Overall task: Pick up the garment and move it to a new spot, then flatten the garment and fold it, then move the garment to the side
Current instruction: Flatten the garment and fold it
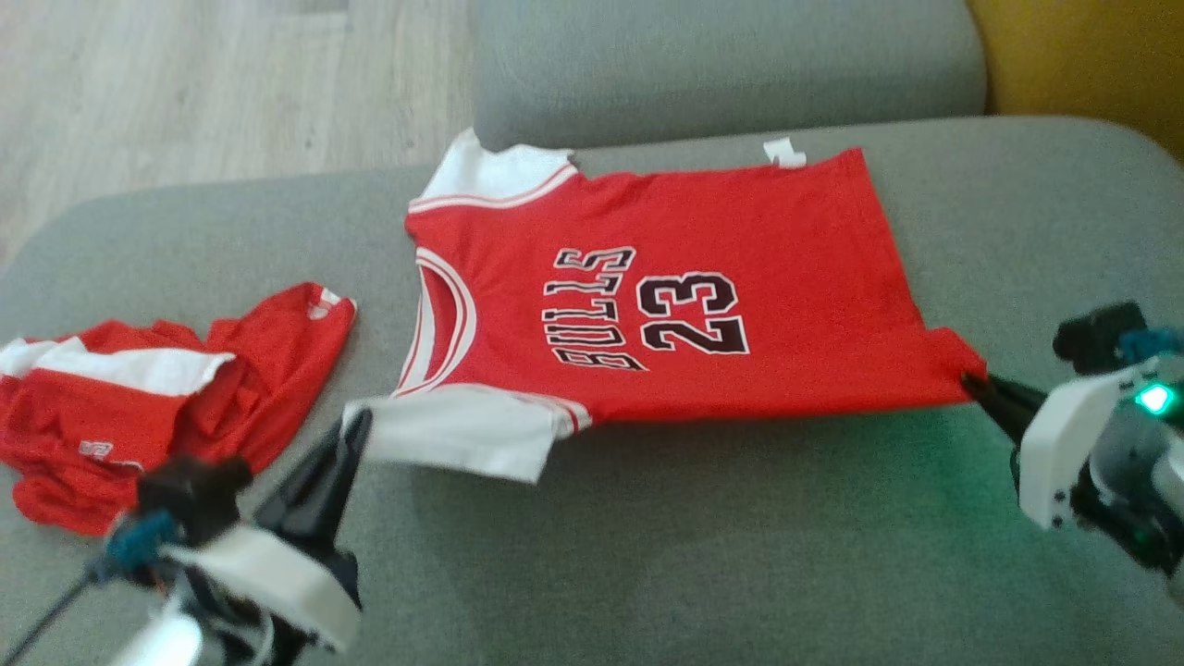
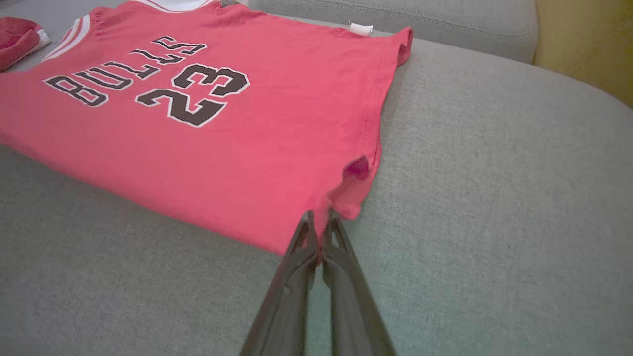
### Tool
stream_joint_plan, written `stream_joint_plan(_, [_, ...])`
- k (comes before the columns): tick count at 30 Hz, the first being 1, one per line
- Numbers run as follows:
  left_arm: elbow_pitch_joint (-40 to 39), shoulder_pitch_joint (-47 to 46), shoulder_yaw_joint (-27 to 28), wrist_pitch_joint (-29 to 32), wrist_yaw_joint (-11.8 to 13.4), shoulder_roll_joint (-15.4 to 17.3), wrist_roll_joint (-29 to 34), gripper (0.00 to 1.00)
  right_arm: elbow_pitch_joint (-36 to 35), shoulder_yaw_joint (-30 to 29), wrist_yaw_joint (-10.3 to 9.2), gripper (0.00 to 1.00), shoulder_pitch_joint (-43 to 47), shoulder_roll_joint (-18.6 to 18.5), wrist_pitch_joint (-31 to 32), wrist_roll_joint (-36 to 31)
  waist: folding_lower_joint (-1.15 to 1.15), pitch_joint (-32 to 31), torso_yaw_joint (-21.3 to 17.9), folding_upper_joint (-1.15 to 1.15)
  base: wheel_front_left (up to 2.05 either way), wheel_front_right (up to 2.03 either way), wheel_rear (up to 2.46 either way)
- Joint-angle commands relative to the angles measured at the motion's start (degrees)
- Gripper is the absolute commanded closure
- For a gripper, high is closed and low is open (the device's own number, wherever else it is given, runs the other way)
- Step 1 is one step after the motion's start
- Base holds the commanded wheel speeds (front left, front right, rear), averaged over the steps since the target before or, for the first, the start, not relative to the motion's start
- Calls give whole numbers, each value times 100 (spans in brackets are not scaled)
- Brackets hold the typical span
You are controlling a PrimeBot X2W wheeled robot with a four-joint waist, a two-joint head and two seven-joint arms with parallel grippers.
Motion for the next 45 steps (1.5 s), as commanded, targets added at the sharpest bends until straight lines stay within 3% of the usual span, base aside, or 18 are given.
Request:
stream_joint_plan(1, [-73,-552,354,29,-59,227,62,100,-72,-138,37,100,-259,-84,54,-49,0,183,-32,0,0,0,0])
stream_joint_plan(14, [1334,-2375,40,461,-797,175,465,100,454,-457,37,100,-1140,437,798,-455,0,986,-116,0,0,0,0])
stream_joint_plan(28, [3209,-4318,-608,385,-1307,-193,1173,100,1069,-321,37,100,-2182,773,771,-800,0,1838,-142,0,0,0,0])
stream_joint_plan(29, [3350,-4459,-640,291,-1313,-227,1260,100,1126,-319,37,9,-2263,805,701,-842,0,1878,-146,0,0,0,0])
stream_joint_plan(30, [3491,-4588,-686,180,-1317,-259,1370,7,1193,-320,37,0,-2334,854,646,-859,0,1910,-150,0,0,0,0])
stream_joint_plan(31, [3646,-4686,-721,82,-1321,-316,1429,0,1267,-324,37,0,-2398,894,576,-884,0,1924,-150,0,0,0,0])
stream_joint_plan(34, [4040,-4893,-675,-293,-1288,-563,1432,0,1492,-431,37,0,-2577,1014,193,-988,0,1929,-149,0,0,0,0])
stream_joint_plan(38, [4369,-4952,-396,-1094,-1015,-867,1315,0,1687,-772,37,0,-2673,1246,-818,-1121,0,1791,-140,0,0,0,0])
stream_joint_plan(41, [4408,-4805,-124,-1705,-806,-1040,1150,0,1759,-1112,37,0,-2595,1488,-1656,-1190,0,1606,-146,0,0,0,0])
stream_joint_plan(45, [4203,-4491,254,-1965,-600,-1178,932,0,1785,-1529,37,0,-2412,1754,-2416,-1276,0,1383,-153,0,0,0,0])
